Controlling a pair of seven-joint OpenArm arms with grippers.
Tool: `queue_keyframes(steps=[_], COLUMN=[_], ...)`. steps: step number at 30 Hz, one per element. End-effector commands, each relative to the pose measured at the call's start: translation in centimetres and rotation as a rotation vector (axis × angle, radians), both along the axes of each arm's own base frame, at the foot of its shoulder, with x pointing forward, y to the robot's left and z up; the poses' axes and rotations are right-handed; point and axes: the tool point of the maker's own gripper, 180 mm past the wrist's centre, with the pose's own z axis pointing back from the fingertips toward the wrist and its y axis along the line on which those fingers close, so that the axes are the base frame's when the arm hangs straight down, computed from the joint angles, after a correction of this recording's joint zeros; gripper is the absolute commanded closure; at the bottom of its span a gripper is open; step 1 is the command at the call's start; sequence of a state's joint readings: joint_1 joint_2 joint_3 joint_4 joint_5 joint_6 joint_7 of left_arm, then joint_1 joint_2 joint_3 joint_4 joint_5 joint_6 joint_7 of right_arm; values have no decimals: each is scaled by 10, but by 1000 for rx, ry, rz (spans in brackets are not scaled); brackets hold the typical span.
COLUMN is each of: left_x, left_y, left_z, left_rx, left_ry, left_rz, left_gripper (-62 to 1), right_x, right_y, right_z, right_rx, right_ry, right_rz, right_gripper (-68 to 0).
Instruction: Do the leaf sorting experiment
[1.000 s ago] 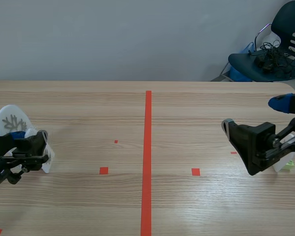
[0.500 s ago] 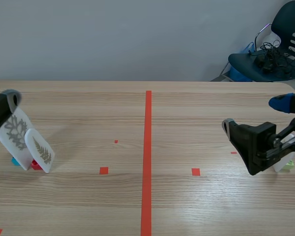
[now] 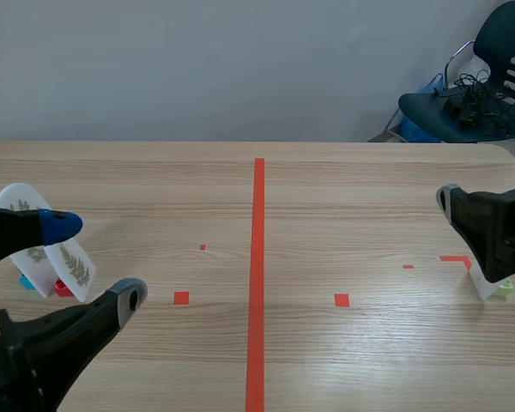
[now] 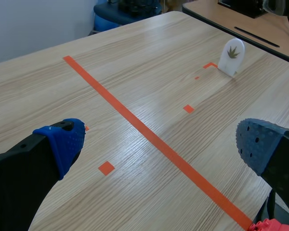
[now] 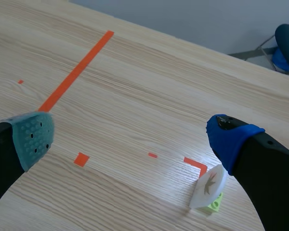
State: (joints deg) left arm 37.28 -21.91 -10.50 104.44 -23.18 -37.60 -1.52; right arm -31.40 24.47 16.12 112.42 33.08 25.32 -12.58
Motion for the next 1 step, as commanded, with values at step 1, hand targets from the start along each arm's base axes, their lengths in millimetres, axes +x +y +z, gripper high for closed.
queue_keyframes(steps=[1], left_x=[6], left_y=[3], left_z=[8], left_rx=[-42], left_ry=[-16], left_rz=[34], left_gripper=[-623], right_x=[-2], right_y=[10], right_z=[16], right_rx=[-5], right_ry=[-35], right_rz=[34], right_gripper=[-679])
